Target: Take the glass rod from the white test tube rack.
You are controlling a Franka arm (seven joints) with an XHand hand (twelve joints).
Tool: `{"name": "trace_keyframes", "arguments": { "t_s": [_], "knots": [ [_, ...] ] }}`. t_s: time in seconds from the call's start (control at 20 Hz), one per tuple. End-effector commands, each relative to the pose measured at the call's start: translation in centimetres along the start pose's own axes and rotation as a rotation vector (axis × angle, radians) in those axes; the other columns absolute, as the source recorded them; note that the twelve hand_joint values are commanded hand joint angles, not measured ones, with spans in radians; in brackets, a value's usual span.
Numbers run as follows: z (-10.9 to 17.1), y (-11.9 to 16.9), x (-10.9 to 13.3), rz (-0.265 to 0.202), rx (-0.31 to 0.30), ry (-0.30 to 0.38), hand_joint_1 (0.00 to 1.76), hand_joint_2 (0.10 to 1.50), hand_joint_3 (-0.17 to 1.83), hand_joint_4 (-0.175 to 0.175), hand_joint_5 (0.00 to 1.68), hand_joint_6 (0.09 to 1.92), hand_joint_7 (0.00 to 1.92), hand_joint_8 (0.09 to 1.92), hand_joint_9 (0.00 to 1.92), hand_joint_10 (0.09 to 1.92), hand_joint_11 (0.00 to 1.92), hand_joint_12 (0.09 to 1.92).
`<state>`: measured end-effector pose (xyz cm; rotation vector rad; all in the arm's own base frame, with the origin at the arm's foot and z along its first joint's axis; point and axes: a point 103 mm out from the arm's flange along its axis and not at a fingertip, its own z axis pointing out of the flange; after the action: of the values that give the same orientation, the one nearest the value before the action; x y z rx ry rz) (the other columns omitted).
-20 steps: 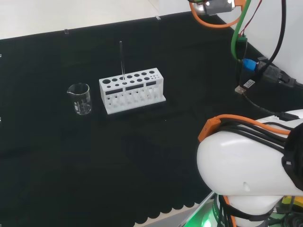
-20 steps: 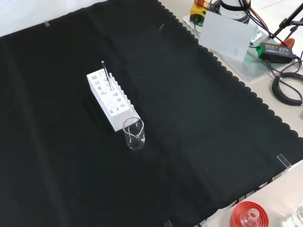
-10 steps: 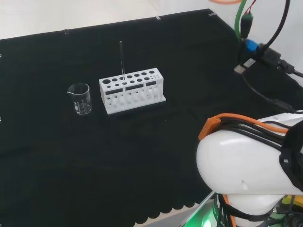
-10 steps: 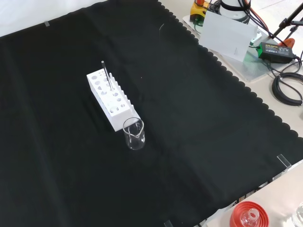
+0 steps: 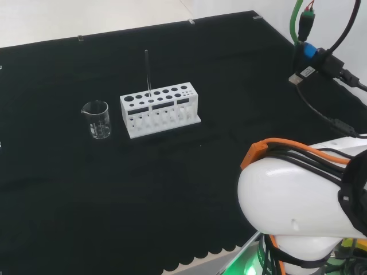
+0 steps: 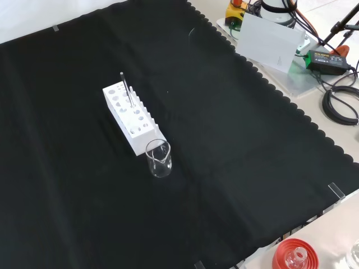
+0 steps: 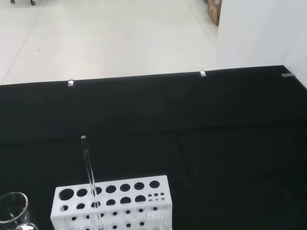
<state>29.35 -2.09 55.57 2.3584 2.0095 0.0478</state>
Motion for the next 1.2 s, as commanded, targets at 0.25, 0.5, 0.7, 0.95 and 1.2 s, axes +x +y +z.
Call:
{"name": "trace_keyframes", "arguments": {
  "t_s": [0.25,0.5,0.7,0.95,1.2],
  "knots": [
    [-0.8,0.0,1.0,-0.022,0.003,-0.021,0.42,0.91,-0.10,0.069,0.01,0.09,0.00,0.25,0.12,0.60,0.00,1.45],
    [-0.7,0.7,2.4,-0.056,0.008,-0.022,0.43,0.91,-0.10,0.065,0.02,0.09,0.00,0.35,0.01,0.93,0.02,1.51],
    [-0.4,1.5,3.2,-0.076,0.010,-0.014,0.45,0.91,-0.11,0.060,0.05,0.09,0.00,0.43,0.02,0.95,0.03,1.51],
    [0.4,3.0,4.1,-0.094,0.023,-0.003,0.46,0.91,-0.11,0.055,0.07,0.09,0.00,0.50,0.05,0.96,0.05,1.50],
    [1.2,4.5,5.1,-0.117,0.035,-0.003,0.46,0.91,-0.11,0.055,0.08,0.09,0.00,0.54,0.06,0.96,0.07,1.50]
  ]
}}
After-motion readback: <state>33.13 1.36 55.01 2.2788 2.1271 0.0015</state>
